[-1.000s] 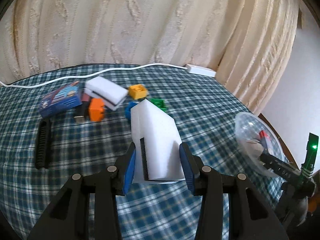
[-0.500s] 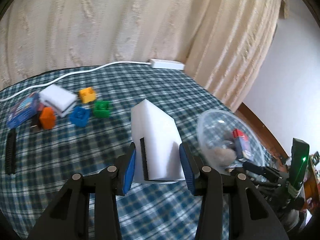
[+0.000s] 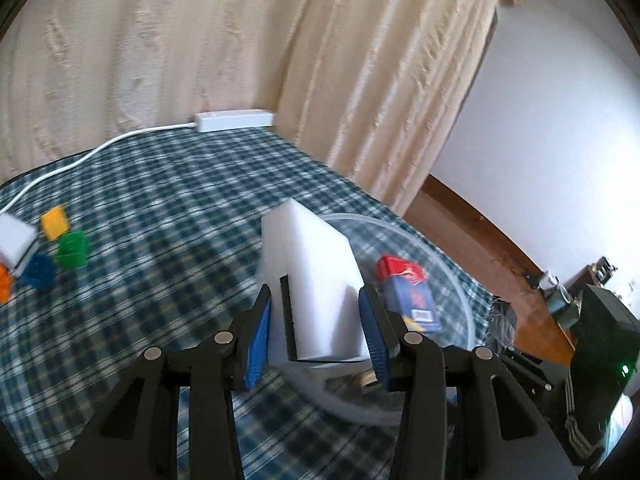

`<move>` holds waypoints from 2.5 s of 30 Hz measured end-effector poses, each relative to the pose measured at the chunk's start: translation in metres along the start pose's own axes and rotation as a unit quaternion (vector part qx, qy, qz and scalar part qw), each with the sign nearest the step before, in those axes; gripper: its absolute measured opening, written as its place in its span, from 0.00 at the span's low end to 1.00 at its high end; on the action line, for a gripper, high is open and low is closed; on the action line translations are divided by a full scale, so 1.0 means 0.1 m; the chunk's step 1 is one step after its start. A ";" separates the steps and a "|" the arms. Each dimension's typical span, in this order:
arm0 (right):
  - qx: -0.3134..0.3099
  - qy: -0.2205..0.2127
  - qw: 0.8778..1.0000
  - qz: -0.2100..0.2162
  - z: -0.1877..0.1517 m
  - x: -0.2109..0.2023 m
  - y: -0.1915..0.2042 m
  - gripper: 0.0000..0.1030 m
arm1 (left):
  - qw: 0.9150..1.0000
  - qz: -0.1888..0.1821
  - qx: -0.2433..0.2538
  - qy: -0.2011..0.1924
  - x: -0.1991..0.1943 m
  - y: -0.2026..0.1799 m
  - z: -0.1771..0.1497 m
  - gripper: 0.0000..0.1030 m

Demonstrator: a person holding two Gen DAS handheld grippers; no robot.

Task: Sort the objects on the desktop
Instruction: 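Lower the white sponge into the bowl and open the left gripper, then move the left gripper to the black comb and grasp it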

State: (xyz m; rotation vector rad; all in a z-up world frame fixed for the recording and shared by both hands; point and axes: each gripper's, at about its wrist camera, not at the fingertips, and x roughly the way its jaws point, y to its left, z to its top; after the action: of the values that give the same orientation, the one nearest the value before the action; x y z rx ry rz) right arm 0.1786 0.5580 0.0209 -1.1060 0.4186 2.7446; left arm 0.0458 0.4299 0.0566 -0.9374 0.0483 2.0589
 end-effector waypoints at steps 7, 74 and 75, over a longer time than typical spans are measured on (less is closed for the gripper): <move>0.019 -0.010 1.000 0.007 0.01 0.00 -0.04 0.62 | 0.999 -0.028 0.012 0.012 0.23 -0.17 0.05 0.55; -0.038 -0.009 0.997 0.061 0.56 0.67 1.37 0.63 | 0.926 0.291 -0.236 -0.047 -1.40 2.93 -0.87 0.70; -0.040 -0.007 0.997 0.064 0.56 0.69 1.41 0.63 | 0.927 0.289 -0.237 -0.046 -1.40 2.96 -0.88 0.70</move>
State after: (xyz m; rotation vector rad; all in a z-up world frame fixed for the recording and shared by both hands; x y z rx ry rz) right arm 0.0581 0.4443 0.0390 -1.1142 0.3936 2.9017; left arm -0.0632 0.1144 -0.0027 -1.2196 -0.2666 2.7327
